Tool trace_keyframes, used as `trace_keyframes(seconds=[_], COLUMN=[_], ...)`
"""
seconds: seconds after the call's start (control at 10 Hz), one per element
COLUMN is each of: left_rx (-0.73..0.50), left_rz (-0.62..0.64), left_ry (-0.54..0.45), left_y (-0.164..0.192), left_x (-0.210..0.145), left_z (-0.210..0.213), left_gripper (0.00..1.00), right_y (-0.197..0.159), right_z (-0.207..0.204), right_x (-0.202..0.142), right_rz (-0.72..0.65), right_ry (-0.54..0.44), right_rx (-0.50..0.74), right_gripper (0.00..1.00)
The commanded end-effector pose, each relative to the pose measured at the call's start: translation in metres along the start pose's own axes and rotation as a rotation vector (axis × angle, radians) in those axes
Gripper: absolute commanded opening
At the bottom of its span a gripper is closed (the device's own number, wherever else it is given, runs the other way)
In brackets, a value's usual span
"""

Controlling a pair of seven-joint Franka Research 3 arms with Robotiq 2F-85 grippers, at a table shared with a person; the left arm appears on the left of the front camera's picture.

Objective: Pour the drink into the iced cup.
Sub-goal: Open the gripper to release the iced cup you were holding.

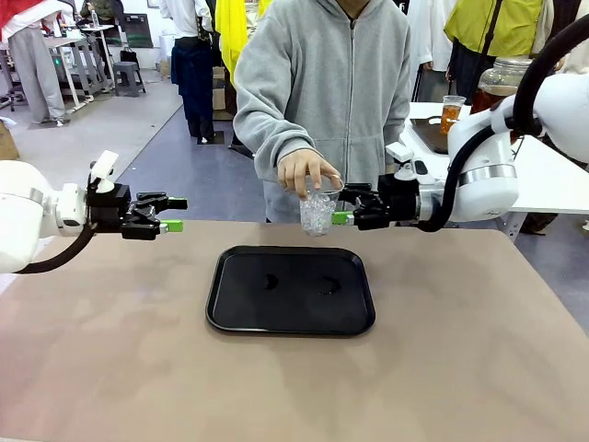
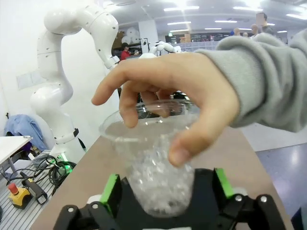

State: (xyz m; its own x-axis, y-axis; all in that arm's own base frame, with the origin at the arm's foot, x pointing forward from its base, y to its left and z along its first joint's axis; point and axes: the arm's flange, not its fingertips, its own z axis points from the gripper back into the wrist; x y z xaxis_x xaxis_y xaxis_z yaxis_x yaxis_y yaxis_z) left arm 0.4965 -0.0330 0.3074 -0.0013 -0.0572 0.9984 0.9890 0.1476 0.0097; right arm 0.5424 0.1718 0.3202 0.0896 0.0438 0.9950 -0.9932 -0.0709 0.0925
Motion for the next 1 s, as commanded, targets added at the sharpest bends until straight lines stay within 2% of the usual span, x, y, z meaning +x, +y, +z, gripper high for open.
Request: trace_keyframes(seconds=[0.0, 0.5, 0.7, 0.9], left_rx=[0.008, 0.008, 0.008, 0.008], left_rz=[-0.003, -0.003, -0.003, -0.003], left_ry=[-0.005, -0.005, -0.005, -0.005], left_y=[0.0, 0.0, 0.0, 0.0], left_x=[0.002, 0.002, 0.002, 0.002], left_z=[-0.002, -0.002, -0.002, -0.002], left_gripper=[1.0, 1.0, 1.0, 1.0], right_y=[0.006, 0.021, 0.025, 0.026], right_z=[0.027, 0.131, 0.152, 0.153], right_x=[0.003, -0.024, -0.039, -0.048], right_rz=[0.0, 0.058, 0.044, 0.055], right_ry=[-0.01, -0.011, -0.012, 0.0], right_rx=[-0.027, -0.078, -0.081, -0.102], right_gripper=[1.0, 1.0, 1.0, 1.0])
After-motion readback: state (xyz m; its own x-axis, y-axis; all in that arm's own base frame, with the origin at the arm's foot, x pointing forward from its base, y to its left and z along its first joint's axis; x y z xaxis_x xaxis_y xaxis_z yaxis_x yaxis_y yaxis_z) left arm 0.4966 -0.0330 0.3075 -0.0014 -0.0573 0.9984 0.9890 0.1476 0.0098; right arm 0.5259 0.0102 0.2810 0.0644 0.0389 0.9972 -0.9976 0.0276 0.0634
